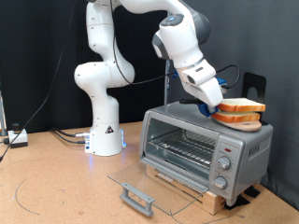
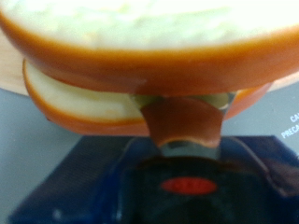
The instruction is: Make a piece of toast with the oven
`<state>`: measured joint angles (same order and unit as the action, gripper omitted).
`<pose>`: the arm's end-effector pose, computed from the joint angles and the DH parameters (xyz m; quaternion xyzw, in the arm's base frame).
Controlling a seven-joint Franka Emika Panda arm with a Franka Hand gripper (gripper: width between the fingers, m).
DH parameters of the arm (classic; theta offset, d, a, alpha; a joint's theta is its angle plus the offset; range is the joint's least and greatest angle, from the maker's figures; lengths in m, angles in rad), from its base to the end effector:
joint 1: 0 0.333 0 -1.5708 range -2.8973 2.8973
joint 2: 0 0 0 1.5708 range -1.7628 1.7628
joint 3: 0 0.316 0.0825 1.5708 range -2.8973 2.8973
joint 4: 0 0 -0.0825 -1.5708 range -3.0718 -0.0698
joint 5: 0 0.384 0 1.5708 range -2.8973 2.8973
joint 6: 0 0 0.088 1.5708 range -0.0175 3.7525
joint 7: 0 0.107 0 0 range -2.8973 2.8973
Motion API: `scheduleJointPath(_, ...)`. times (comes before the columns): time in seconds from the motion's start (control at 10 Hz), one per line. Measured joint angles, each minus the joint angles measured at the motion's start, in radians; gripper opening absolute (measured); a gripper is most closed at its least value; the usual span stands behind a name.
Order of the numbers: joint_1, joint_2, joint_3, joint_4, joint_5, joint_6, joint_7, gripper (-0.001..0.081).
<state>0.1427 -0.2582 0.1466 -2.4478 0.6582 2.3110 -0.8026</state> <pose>0.4398 0.1442 0.4101 -0.9170 -0.3177 -0.1177 0.2103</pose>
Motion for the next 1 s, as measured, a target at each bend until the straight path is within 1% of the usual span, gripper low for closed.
scheduleJointPath(0.2, -0.002, -0.006, -0.023, 0.001, 0.021, -0.005, -0.02, 0.0394)
scheduleJointPath(0.4, -0.006, -0.022, -0.053, 0.003, 0.027, -0.028, -0.039, 0.0394)
scheduleJointPath(0.5, -0.009, -0.033, -0.059, 0.003, 0.027, -0.04, -0.039, 0.0394)
scheduleJointPath(0.7, -0.013, -0.03, -0.062, -0.001, 0.026, -0.038, -0.039, 0.0394)
scheduleJointPath(0.9, -0.041, -0.034, -0.109, -0.001, 0.026, -0.057, -0.047, 0.0394)
scheduleJointPath(1.0, -0.057, -0.037, -0.137, 0.002, 0.026, -0.092, -0.061, 0.0394)
